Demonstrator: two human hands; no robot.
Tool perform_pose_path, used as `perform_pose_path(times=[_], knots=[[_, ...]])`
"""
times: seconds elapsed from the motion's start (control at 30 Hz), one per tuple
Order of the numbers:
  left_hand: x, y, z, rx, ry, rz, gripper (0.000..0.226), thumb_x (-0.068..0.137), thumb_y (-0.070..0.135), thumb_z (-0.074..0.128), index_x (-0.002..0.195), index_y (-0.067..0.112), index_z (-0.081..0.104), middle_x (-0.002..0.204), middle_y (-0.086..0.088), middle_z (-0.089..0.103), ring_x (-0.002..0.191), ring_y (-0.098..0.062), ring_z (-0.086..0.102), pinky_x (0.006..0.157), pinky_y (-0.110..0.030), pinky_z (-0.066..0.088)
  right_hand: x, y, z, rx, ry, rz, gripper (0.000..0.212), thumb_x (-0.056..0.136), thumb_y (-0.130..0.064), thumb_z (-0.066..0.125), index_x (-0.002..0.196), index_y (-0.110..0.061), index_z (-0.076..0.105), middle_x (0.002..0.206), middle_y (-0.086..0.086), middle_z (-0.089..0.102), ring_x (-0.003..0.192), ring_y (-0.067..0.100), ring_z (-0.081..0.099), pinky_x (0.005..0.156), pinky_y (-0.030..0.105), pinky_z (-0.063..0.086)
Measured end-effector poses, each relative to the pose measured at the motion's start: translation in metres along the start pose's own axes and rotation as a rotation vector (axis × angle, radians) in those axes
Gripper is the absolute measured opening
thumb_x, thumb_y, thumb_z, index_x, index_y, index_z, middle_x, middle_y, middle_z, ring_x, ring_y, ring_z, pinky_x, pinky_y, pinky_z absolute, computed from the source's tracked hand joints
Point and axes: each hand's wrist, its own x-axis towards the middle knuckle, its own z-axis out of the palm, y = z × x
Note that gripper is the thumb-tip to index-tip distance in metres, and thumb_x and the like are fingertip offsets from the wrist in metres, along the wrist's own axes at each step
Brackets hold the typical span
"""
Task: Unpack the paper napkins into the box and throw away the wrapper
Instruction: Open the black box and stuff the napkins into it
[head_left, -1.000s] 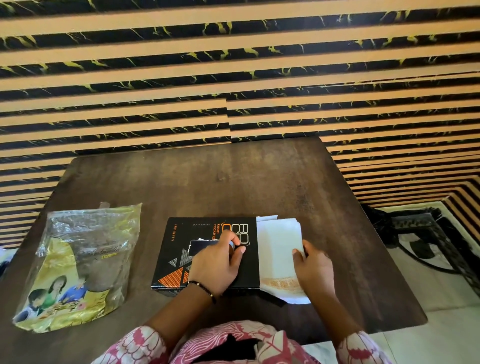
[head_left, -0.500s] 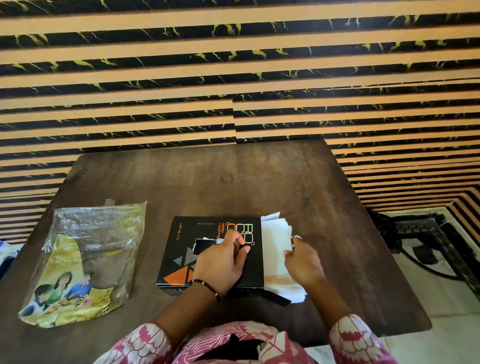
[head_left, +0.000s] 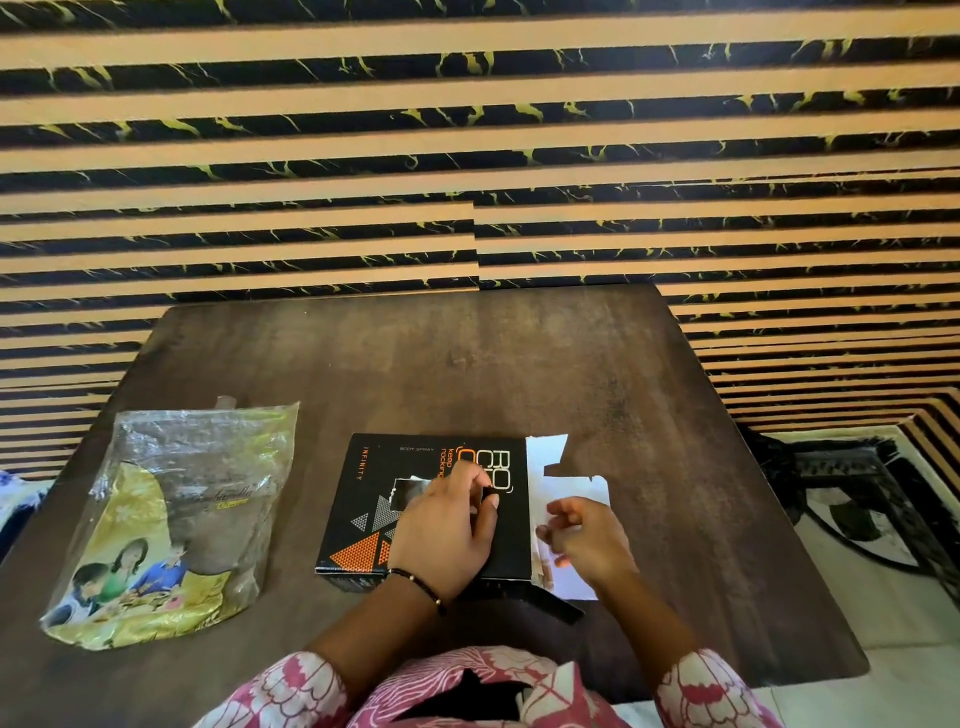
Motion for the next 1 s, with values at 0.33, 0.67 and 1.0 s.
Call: perform_pose_path(times=[0.33, 0.67, 1.0], knots=[[-0.004, -0.002, -0.006, -0.310, 0.208, 0.055, 0.023, 0.091, 0.029, 0.029, 0.099, 0.021, 0.050, 0.093, 0.012, 0.047, 0.091, -0.001, 0.047, 0.080, -0.010, 0.035, -0.010, -0.013, 0.024, 0.208, -0.221, -0.010, 0.015, 0.090, -0.008, 0.057, 0.102, -0.012, 0.066, 0.101, 0.005, 0.068, 0.084, 0.013, 0.065, 0.059, 0.018, 0.055], [-0.003, -0.011, -0.027, -0.749, 0.334, -0.031, 0.023, 0.082, 0.028, 0.042, 0.097, 0.018, 0.056, 0.096, 0.000, 0.057, 0.092, -0.017, 0.056, 0.081, -0.028, 0.045, -0.002, 0.000, 0.003, 0.353, -0.208, 0.042, 0.025, 0.088, 0.008, 0.051, 0.102, -0.007, 0.065, 0.099, 0.013, 0.069, 0.080, 0.022, 0.067, 0.064, 0.027, 0.057], [0.006, 0.018, -0.001, 0.099, -0.345, 0.573, 0.074, 0.070, 0.056, 0.063, 0.132, 0.029, 0.034, 0.143, 0.007, 0.034, 0.142, -0.012, 0.012, 0.117, -0.042, -0.002, 0.009, -0.019, -0.017, 0.380, 0.131, -0.230, 0.040, 0.090, -0.003, 0.052, 0.121, -0.028, 0.052, 0.097, 0.000, 0.066, 0.069, 0.008, 0.064, 0.056, 0.015, 0.053]])
